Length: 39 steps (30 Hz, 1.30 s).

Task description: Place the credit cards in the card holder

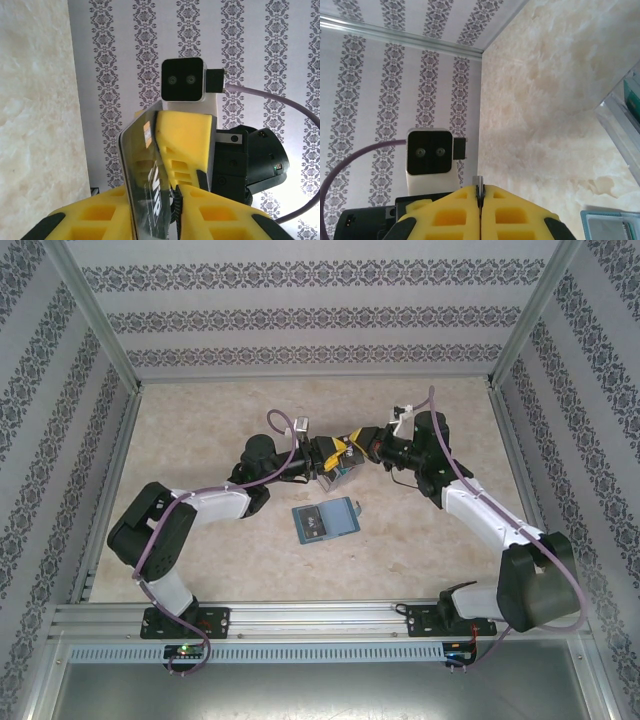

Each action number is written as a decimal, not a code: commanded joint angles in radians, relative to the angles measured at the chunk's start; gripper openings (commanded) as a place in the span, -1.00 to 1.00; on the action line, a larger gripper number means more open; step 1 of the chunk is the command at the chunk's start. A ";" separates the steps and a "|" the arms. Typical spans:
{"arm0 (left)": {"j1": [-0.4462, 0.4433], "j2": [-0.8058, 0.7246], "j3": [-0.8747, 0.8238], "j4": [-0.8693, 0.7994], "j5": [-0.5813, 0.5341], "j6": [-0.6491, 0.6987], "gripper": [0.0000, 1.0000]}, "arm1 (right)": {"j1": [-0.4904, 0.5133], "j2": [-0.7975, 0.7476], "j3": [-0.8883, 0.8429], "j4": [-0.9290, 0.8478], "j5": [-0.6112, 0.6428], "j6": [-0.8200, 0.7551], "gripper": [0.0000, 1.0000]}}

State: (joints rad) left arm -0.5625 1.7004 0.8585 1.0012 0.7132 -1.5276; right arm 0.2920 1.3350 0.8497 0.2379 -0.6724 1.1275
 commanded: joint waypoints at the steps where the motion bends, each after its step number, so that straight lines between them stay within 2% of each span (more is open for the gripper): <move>1: -0.004 -0.004 0.056 0.129 0.040 -0.003 -0.43 | 0.008 0.039 0.038 -0.004 -0.084 -0.019 -0.92; 6: -0.003 -0.012 0.046 0.128 0.024 0.000 -0.46 | 0.017 0.036 0.041 -0.004 -0.049 -0.017 -0.91; 9: -0.003 -0.012 0.048 0.134 0.024 -0.003 -0.64 | 0.021 0.076 0.051 0.044 -0.108 0.008 -0.87; 11: -0.001 -0.023 0.044 0.120 0.018 0.004 -0.86 | 0.022 0.072 0.050 0.024 -0.096 -0.003 -0.78; 13: 0.003 -0.034 0.028 0.120 -0.002 0.004 -0.94 | 0.007 0.058 0.047 -0.005 -0.093 -0.022 -0.76; 14: 0.005 -0.040 0.019 0.119 -0.010 0.003 -0.98 | -0.004 0.044 0.037 -0.021 -0.076 -0.029 -0.66; 15: 0.008 -0.043 0.014 0.118 -0.014 0.004 -0.98 | -0.014 0.030 0.026 -0.029 -0.064 -0.032 -0.60; 19: 0.015 -0.053 0.005 0.117 -0.023 -0.001 -0.99 | -0.042 -0.009 0.011 -0.045 -0.103 -0.053 -0.56; 21: 0.015 -0.051 0.012 0.119 -0.018 -0.006 -0.99 | -0.040 -0.006 0.018 -0.049 -0.141 -0.060 -0.55; 24: 0.015 -0.050 0.016 0.127 -0.017 -0.012 -0.98 | -0.037 -0.010 0.007 -0.051 -0.130 -0.055 -0.57; 30: 0.015 -0.045 0.034 0.150 0.000 -0.022 -0.90 | -0.023 0.042 0.034 -0.097 -0.152 -0.081 -0.63; 36: 0.015 -0.039 0.044 0.167 0.012 -0.026 -0.87 | -0.026 0.065 0.046 -0.112 -0.127 -0.078 -0.60; 39: 0.015 -0.036 0.040 0.168 0.011 -0.026 -0.90 | -0.025 0.079 0.045 -0.064 -0.161 -0.057 -0.53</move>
State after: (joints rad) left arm -0.5518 1.6863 0.8597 1.0248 0.7082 -1.5536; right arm 0.2577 1.3781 0.8948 0.2157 -0.8005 1.0744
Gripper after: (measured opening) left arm 0.065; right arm 0.234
